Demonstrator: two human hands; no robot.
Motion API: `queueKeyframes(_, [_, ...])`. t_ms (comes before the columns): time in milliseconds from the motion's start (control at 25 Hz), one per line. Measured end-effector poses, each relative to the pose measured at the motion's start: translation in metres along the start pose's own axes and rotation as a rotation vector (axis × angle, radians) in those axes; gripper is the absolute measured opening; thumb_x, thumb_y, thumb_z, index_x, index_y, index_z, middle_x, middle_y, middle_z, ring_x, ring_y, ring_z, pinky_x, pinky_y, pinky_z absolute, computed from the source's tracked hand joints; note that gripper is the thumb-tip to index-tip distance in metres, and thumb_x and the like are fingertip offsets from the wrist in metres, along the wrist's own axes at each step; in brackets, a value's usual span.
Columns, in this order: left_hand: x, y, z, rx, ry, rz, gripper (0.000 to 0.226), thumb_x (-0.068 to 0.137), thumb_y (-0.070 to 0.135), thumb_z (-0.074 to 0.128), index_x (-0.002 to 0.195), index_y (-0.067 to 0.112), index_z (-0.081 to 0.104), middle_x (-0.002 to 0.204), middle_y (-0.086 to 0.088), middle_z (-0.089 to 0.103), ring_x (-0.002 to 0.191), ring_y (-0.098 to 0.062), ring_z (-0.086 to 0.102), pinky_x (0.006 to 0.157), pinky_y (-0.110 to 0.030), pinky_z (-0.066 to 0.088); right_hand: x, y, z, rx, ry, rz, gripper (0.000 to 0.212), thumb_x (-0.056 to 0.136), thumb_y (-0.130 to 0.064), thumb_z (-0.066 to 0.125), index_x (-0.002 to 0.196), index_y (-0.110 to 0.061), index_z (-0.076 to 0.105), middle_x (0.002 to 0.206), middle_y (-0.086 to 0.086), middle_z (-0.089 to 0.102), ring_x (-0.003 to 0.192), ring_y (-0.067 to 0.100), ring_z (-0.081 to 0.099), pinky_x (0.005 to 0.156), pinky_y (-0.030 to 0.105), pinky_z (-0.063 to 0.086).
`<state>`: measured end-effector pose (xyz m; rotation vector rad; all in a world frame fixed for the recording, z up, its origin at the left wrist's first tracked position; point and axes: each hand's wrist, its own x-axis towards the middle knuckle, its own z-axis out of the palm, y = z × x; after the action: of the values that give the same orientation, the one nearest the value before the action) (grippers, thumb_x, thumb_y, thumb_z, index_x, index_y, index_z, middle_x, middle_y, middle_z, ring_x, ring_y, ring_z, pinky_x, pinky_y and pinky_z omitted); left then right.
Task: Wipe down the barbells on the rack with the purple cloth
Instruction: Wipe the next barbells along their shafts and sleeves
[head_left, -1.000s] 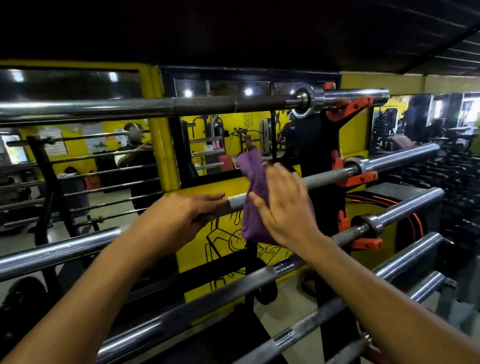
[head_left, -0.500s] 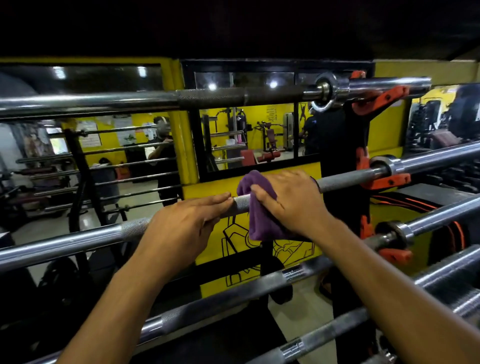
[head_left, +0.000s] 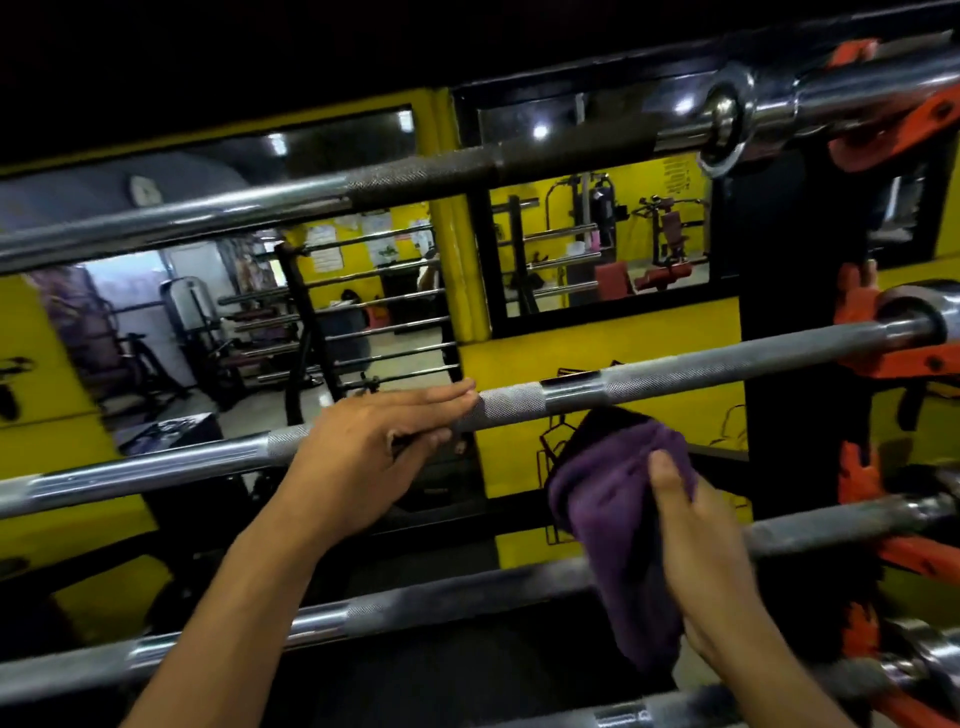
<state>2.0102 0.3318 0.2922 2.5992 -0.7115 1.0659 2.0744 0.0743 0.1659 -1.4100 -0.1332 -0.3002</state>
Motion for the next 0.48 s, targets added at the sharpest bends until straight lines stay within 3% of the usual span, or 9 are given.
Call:
queueKeyframes(80, [0.000, 0.006, 0.000, -0.025, -0.002, -0.029, 0.043, 0.088, 0.011, 0.073, 0.127, 0.030, 0.067, 0.132, 0.023, 0.060, 0.123, 0.004, 0.056, 0.103, -0.028, 0.049, 0.014, 0.009, 0.000, 0.327, -0.062, 0.269, 0.038, 0.098, -0.048, 0.057, 0.089, -0.012, 0.066, 0.070, -0.003, 0.070, 0.082, 0.034, 0.065, 0.053, 0.022, 0.051])
queueKeyframes(120, [0.000, 0.009, -0.001, -0.032, -0.007, -0.051, 0.043, 0.088, 0.011, 0.073, 0.126, 0.029, 0.067, 0.131, 0.022, 0.061, 0.123, 0.004, 0.056, 0.104, -0.027, 0.048, 0.014, 0.007, 0.004, 0.443, -0.107, 0.318, 0.033, 0.098, -0.047, 0.057, 0.096, -0.015, 0.068, 0.079, -0.002, 0.073, 0.089, 0.033, 0.068, 0.057, 0.023, 0.055])
queueKeyframes(200, [0.000, 0.011, -0.002, -0.028, -0.014, -0.083, 0.042, 0.089, 0.011, 0.072, 0.126, 0.028, 0.068, 0.131, 0.021, 0.061, 0.124, 0.004, 0.055, 0.105, -0.026, 0.047, 0.007, -0.009, 0.021, 0.535, -0.178, 0.289, 0.023, 0.106, -0.031, 0.048, 0.099, -0.017, 0.065, 0.075, -0.008, 0.074, 0.076, 0.008, 0.070, 0.064, 0.020, 0.055])
queueKeyframes(240, [0.000, 0.012, -0.001, -0.032, -0.018, -0.099, 0.041, 0.089, 0.011, 0.072, 0.126, 0.027, 0.068, 0.132, 0.021, 0.061, 0.124, 0.003, 0.055, 0.105, -0.026, 0.047, 0.003, -0.019, 0.028, 0.505, -0.232, 0.247, 0.024, 0.109, -0.024, 0.041, 0.097, -0.016, 0.061, 0.070, -0.011, 0.073, 0.067, -0.001, 0.067, 0.064, 0.017, 0.053])
queueKeyframes(320, [0.000, 0.015, 0.001, -0.068, -0.028, -0.137, 0.041, 0.088, 0.007, 0.072, 0.126, 0.024, 0.068, 0.132, 0.017, 0.062, 0.125, 0.000, 0.056, 0.106, -0.030, 0.048, -0.006, -0.040, 0.043, 0.353, -0.337, 0.142, 0.024, 0.108, -0.035, 0.040, 0.105, -0.021, 0.059, 0.084, -0.015, 0.072, 0.079, -0.006, 0.064, 0.074, 0.018, 0.049])
queueKeyframes(400, [-0.001, 0.017, 0.002, -0.089, -0.029, -0.170, 0.042, 0.088, 0.003, 0.072, 0.126, 0.021, 0.069, 0.132, 0.016, 0.063, 0.125, -0.003, 0.057, 0.107, -0.034, 0.047, -0.009, -0.047, 0.054, 0.160, -0.404, 0.054, 0.025, 0.103, -0.047, 0.044, 0.102, -0.028, 0.060, 0.097, -0.016, 0.068, 0.095, 0.000, 0.063, 0.084, 0.026, 0.046])
queueKeyframes(480, [-0.001, 0.019, 0.002, -0.072, -0.023, -0.197, 0.043, 0.088, 0.002, 0.072, 0.126, 0.021, 0.068, 0.132, 0.016, 0.063, 0.125, -0.003, 0.057, 0.108, -0.035, 0.047, -0.008, -0.041, 0.056, 0.072, -0.490, 0.023, 0.028, 0.101, -0.048, 0.047, 0.093, -0.027, 0.065, 0.094, -0.007, 0.072, 0.097, 0.008, 0.067, 0.089, 0.033, 0.052])
